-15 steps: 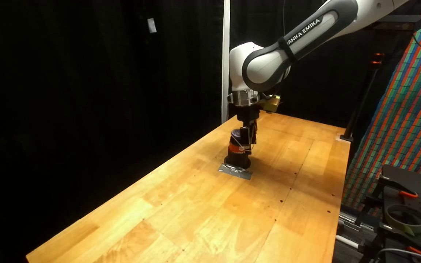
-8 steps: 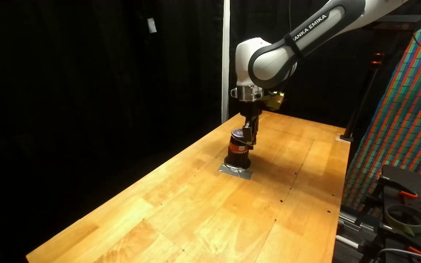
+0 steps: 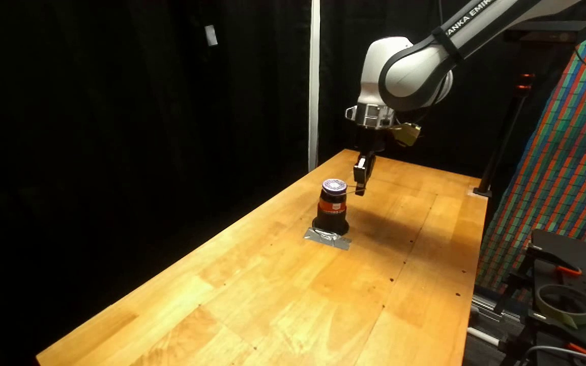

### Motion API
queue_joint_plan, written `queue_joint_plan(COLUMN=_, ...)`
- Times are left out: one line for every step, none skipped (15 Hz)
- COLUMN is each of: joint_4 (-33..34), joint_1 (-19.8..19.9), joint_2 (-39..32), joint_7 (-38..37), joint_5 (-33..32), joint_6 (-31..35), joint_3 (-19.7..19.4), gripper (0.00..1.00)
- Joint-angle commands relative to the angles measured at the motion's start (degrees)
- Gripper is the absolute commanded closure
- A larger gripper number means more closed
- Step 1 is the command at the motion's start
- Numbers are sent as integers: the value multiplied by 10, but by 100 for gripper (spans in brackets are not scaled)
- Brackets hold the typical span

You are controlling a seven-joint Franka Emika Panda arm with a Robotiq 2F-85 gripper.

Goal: Put the rubber band around the brown cup

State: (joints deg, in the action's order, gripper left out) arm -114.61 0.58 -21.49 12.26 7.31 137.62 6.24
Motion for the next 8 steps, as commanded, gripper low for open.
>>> queue_joint_plan(joint_4=-105, joint_1=39, joint_2=68, joint_7=71, joint_5=107, joint_6=109, joint_3=32, gripper=100)
queue_joint_plan(joint_4=-125, joint_1=48, joint_2=77, joint_7=97, joint_5=143, joint_6=140, joint_3=41, gripper=100)
queue_joint_plan(joint_4=-143, joint_1=60, joint_2=84, joint_7=131, joint_5=184, joint_6=169, joint_3=54, gripper=100)
queue_joint_plan(joint_4=-156, joint_1=71, joint_2=87, joint_7=165, joint_5=226, joint_6=194, joint_3=68, gripper=100)
queue_joint_plan(joint_4=-169, joint_1=84, joint_2=91, joint_7=205, joint_5=275, joint_6=219, joint_3=86, gripper=100)
queue_joint_plan(joint_4=-177, joint_1=98, joint_2=92, joint_7=246, joint_5=324, joint_6=241, joint_3=104, gripper=100)
queue_joint_plan(joint_4=-180, joint_1=115, joint_2=91, joint_7=291, joint_5=374, joint_6=258, joint_3=127, gripper=100)
queue_joint_plan(joint_4=-183, joint_1=130, joint_2=92, joint_7=334, joint_5=424, joint_6=268, joint_3=148, gripper=100)
